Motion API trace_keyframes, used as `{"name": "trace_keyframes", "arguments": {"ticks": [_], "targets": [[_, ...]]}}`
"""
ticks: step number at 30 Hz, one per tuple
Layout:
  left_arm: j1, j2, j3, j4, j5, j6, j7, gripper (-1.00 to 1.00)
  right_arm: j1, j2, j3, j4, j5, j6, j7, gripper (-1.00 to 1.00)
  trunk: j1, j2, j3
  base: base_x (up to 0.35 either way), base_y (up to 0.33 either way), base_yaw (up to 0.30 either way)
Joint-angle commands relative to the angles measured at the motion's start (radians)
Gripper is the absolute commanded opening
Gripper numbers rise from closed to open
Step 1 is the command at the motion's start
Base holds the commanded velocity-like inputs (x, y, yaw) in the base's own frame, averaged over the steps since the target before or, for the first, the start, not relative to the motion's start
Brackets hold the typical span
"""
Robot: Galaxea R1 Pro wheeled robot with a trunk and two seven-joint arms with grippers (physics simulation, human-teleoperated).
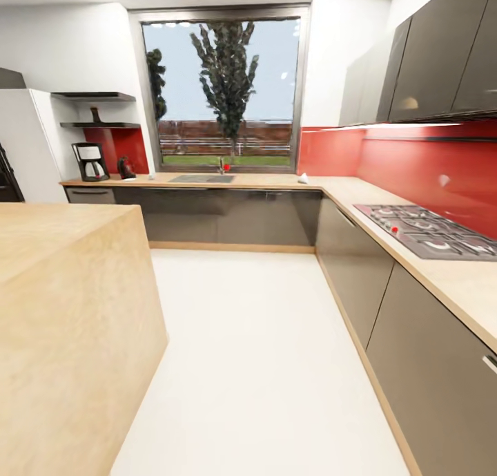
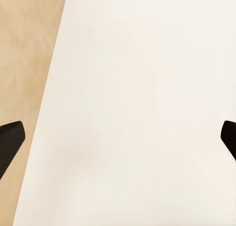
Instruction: Set up a coffee station on the kitchen countertop: keep the coffee maker on the countertop, move the bottle of coffee from the kitchen shelf to the counter next to the coffee maker, place a paper coffee filter on top of the coffee maker, put the saucer next to the coffee maker with the coffee cup on the saucer, and place the electric kettle next to the coffee maker.
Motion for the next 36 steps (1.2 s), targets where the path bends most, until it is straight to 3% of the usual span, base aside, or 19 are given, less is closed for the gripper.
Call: {"name": "trace_keyframes", "arguments": {"ticks": [1, 23, 36], "targets": [[-0.001, 0.000, 0.003, 0.001, 0.000, -0.003, 0.000, 1.00, -0.001, 0.000, -0.001, 0.000, 0.000, -0.003, 0.000, 1.00, 0.001, 0.000, -0.001, 0.340, 0.000, 0.000], [-0.001, 0.000, 0.003, 0.001, 0.000, -0.004, -0.001, 1.00, -0.001, -0.001, -0.001, -0.001, 0.000, -0.005, 0.000, 1.00, 0.001, 0.000, -0.001, 0.340, -0.047, -0.003], [-0.001, 0.000, 0.003, 0.001, 0.000, -0.004, -0.001, 1.00, -0.001, -0.001, -0.001, -0.001, 0.000, -0.005, -0.001, 1.00, 0.001, 0.000, -0.001, 0.340, -0.090, -0.169]]}}
